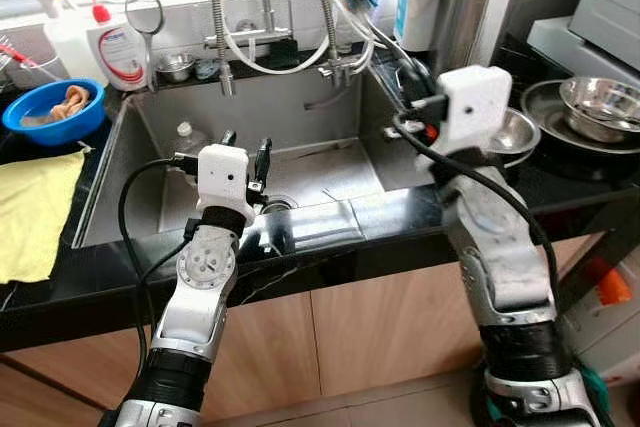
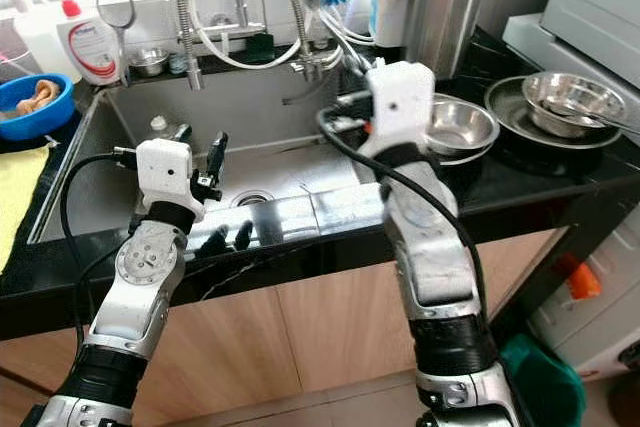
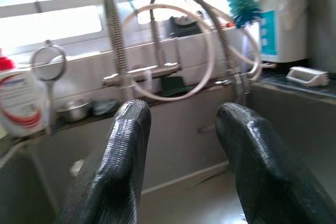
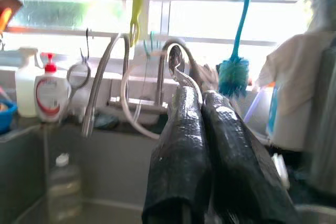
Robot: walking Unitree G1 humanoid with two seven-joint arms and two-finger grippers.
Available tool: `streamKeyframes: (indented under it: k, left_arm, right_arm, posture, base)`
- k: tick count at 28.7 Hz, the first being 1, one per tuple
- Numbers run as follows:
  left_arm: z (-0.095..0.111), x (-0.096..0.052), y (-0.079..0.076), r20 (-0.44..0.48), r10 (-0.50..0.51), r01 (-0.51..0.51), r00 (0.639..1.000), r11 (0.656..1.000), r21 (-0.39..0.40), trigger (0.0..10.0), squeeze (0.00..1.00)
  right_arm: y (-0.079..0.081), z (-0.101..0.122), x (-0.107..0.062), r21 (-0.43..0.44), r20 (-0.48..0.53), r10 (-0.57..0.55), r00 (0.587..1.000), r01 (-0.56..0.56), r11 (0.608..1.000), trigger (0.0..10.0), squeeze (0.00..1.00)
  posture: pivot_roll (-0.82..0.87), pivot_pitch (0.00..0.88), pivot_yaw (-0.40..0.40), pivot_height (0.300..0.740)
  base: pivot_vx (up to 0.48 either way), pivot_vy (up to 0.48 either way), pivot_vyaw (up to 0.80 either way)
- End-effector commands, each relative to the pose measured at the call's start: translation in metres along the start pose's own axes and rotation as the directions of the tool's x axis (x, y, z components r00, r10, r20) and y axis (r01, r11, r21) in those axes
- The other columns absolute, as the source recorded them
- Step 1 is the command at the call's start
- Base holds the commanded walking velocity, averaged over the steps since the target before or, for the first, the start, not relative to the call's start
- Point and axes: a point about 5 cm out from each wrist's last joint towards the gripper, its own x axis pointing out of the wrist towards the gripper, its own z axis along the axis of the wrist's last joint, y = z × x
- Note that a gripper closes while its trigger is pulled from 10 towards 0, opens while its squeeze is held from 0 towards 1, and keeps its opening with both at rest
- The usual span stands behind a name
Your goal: Kitchen organization
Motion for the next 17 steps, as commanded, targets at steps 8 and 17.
streamKeyframes:
  k: [8,17]
  left_arm:
    - [-0.003,0.001,0.003,-0.016,0.006,-0.006,1.000,1.000,0.008,10.0,0.00]
    - [-0.006,0.001,-0.001,-0.037,-0.008,0.008,0.999,1.000,0.007,10.0,0.00]
  right_arm:
    - [0.011,-0.025,0.008,-0.054,-0.196,0.146,0.970,-0.159,0.986,10.0,0.00]
    - [0.010,-0.064,0.018,-0.086,-0.441,0.143,0.886,-0.200,0.976,10.0,0.00]
  posture:
    - [-0.19,0.000,0.051,0.740]
    - [-0.17,0.000,0.046,0.740]
  base:
    - [0.000,0.000,0.00]
    - [0.000,0.000,0.00]
